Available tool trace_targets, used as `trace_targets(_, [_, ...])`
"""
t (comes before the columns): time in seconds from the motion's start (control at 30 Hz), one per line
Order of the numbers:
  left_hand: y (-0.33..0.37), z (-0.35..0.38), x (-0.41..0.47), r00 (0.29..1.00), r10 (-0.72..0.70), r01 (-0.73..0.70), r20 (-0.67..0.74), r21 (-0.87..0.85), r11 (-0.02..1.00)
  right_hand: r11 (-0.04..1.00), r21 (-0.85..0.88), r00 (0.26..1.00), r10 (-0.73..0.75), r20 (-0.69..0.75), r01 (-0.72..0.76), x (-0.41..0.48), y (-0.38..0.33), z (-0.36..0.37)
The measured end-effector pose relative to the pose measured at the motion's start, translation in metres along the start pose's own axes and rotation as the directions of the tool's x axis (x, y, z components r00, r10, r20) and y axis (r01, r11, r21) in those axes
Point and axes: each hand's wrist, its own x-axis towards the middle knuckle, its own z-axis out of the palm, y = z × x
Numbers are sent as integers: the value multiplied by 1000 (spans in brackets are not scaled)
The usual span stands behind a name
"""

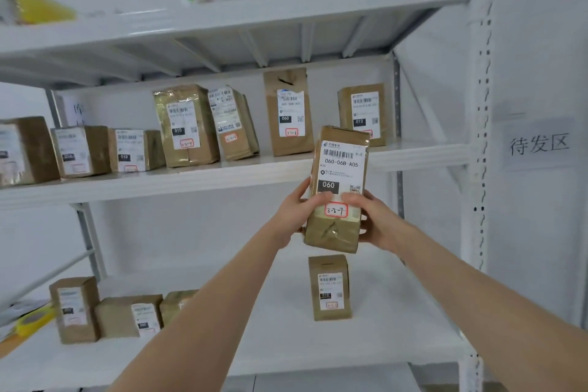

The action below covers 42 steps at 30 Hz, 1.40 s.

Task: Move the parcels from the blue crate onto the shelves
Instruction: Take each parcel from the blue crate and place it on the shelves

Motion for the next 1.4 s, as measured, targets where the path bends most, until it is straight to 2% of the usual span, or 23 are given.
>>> trace_targets(0.3, [88,17,22,979,197,-198,-58,-27,980,966,-117,969,-239,-60,231,4,-93,-16])
trace_targets(0.43, [110,13,30,960,264,-268,-97,-25,963,945,-170,952,-295,-75,280,14,-120,-12])
trace_targets(0.9, [113,-30,105,898,423,-421,-122,45,906,887,-279,899,-416,-137,368,97,-147,14])
trace_targets(1.23, [88,-37,173,927,365,-359,-87,75,930,753,-524,820,-548,-165,398,145,-134,9])
trace_targets(1.4, [83,-25,179,948,309,-298,-78,127,946,727,-579,830,-538,-148,368,151,-125,-1])
